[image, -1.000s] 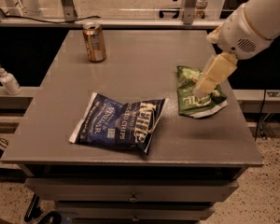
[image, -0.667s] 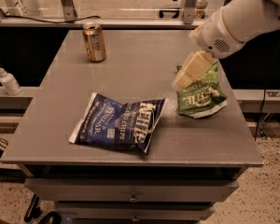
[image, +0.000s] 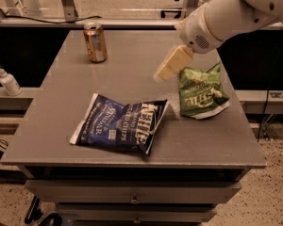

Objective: Knock orange can over

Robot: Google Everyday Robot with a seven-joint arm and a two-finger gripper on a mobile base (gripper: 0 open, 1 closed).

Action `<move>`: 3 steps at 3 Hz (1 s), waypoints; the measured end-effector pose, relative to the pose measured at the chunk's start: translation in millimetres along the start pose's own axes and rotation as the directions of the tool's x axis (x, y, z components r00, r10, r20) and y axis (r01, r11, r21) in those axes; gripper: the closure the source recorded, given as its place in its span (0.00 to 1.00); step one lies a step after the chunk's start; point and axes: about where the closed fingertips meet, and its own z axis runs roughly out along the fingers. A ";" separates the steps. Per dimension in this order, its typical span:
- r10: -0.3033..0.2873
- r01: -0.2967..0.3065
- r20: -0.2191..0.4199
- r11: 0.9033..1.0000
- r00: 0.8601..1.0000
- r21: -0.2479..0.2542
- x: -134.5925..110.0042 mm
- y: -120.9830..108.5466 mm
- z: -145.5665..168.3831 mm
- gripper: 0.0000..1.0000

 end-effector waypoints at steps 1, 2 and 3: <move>0.023 -0.023 0.032 1.000 0.999 -0.011 -8.2 0.7 23.4 0.00; 0.071 -0.071 0.103 0.997 0.992 -0.006 -22.6 -7.8 62.9 0.00; 0.117 -0.119 0.178 0.993 0.977 0.005 -39.5 -18.6 99.4 0.00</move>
Offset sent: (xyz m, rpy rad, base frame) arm 0.0763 0.0789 -0.0395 0.2343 -0.0307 -0.0671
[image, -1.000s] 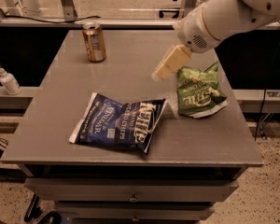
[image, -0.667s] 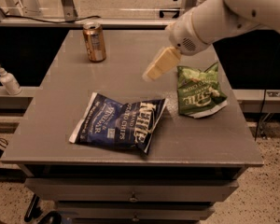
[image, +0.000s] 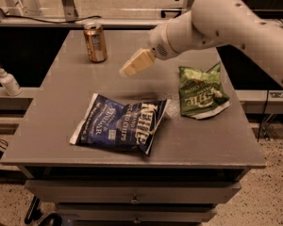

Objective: Knock orange can over

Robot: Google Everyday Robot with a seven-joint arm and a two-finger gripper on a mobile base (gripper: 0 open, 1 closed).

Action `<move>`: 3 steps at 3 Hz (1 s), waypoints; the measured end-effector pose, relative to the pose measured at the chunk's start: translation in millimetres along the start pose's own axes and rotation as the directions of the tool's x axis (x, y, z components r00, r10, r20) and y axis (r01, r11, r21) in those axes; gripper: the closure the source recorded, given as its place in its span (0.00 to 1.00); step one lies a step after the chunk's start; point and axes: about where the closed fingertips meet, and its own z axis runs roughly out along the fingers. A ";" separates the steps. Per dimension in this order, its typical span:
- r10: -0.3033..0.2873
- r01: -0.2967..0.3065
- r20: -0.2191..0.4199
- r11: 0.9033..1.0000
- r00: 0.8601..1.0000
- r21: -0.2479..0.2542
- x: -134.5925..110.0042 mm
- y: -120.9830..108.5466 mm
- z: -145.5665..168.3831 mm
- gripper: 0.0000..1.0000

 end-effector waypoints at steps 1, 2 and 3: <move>0.026 -0.028 0.086 0.999 0.996 0.019 -18.1 -5.4 40.6 0.00; 0.041 -0.047 0.189 0.998 0.981 0.029 -43.6 -14.7 79.4 0.00; 0.049 -0.059 0.256 0.998 0.965 0.034 -60.8 -24.2 110.2 0.00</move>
Offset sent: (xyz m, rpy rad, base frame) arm 0.0933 0.1095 -0.0045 0.3000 -0.1288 -0.0224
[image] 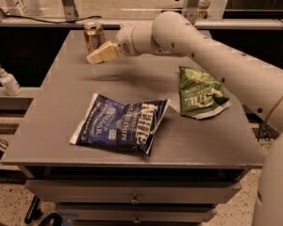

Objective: Knock orange can over

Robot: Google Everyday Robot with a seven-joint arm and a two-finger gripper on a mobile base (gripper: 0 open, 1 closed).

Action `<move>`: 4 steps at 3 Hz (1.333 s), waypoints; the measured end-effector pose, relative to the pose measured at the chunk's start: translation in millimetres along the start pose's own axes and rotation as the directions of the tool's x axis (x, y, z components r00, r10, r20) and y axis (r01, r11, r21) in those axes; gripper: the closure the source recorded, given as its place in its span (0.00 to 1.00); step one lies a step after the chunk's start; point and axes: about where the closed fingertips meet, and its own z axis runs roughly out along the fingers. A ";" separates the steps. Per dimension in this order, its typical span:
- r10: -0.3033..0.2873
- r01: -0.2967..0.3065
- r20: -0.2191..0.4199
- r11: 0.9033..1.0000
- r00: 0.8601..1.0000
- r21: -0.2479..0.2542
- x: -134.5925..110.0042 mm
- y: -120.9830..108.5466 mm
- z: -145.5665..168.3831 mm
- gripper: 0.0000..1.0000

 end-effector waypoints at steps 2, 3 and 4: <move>0.068 -0.067 0.090 0.998 0.994 -0.022 -9.8 -7.9 53.6 0.19; 0.086 -0.083 0.098 0.996 0.991 -0.031 -9.1 -7.3 61.3 0.41; 0.094 -0.091 0.104 0.995 0.990 -0.034 -8.4 -8.5 62.5 0.64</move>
Offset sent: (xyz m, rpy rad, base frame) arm 0.0509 0.0610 -0.0066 0.1671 0.0205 0.0242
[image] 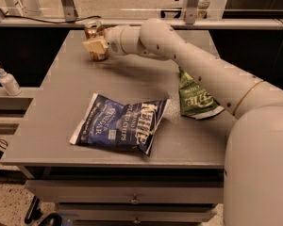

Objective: Knock orange can over

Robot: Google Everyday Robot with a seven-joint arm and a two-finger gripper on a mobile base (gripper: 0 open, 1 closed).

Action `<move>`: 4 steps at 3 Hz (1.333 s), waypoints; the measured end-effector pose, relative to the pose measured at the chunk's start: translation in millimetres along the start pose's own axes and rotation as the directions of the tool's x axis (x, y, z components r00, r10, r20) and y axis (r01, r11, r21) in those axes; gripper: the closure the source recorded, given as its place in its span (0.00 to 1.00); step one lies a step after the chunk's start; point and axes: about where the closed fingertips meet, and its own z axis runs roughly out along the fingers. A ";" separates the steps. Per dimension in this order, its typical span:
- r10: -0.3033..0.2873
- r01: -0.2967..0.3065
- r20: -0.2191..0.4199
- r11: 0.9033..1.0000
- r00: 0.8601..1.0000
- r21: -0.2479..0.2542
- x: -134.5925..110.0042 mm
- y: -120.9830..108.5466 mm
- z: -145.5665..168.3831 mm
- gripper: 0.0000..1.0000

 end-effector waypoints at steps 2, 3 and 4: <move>-0.004 0.004 0.012 1.000 1.000 -0.027 -22.6 -9.8 -13.2 1.00; -0.074 0.072 -0.023 0.994 0.997 -0.078 -45.4 -17.5 -25.1 1.00; -0.130 0.119 -0.070 0.983 0.989 -0.139 -52.5 -15.1 -34.3 1.00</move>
Offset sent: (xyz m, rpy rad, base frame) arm 0.0089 -0.0333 0.0616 0.0034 -0.0045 0.0721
